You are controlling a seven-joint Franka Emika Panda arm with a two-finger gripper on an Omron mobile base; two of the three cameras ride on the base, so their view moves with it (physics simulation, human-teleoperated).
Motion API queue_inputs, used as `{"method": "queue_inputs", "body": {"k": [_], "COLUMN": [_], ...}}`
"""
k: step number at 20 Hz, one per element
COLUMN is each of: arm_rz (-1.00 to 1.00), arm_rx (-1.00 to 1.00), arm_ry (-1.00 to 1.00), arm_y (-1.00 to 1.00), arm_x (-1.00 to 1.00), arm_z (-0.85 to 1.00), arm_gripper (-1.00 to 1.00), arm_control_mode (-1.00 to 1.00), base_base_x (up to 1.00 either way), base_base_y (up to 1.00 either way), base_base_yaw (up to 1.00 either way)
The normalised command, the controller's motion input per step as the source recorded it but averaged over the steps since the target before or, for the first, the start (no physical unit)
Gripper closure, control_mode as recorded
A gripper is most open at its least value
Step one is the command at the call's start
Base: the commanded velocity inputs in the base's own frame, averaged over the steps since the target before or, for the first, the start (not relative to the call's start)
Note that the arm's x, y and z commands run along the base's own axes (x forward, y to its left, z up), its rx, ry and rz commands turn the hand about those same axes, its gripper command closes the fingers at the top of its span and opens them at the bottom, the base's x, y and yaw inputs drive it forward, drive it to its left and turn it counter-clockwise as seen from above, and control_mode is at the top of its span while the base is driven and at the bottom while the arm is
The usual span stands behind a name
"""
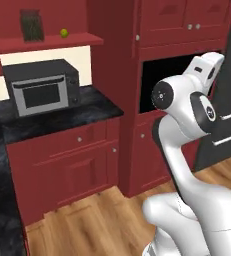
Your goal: Pick the jar and candle from the dining table and place them in the open cabinet. Close the cabinet after placing the objects.
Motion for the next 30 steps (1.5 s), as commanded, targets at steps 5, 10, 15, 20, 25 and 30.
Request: {"method": "queue_inputs", "body": {"k": [5,10,15,20,25,30], "arm_rz": [0.0,0.0,0.0,0.0,0.0,0.0], "arm_rx": [0.0,0.0,0.0,0.0,0.0,0.0], "arm_ry": [0.0,0.0,0.0,0.0,0.0,0.0], "arm_y": [0.0,0.0,0.0,0.0,0.0,0.0], "arm_x": [0.0,0.0,0.0,0.0,0.0,0.0], "arm_z": [0.0,0.0,0.0,0.0,0.0,0.0], "arm_gripper": [-1.0,-1.0,-1.0,-1.0,-1.0,-1.0], "arm_control_mode": [1.0,1.0,1.0,1.0,1.0,1.0], "base_base_x": [-0.58,-0.32,-0.18,-0.04,0.0,0.0], "base_base_y": [-0.15,-0.5,-0.6,-0.68,-0.73,-0.76], "base_base_yaw": [-0.52,-0.47,-0.46,-0.46,-0.45,-0.42]}}
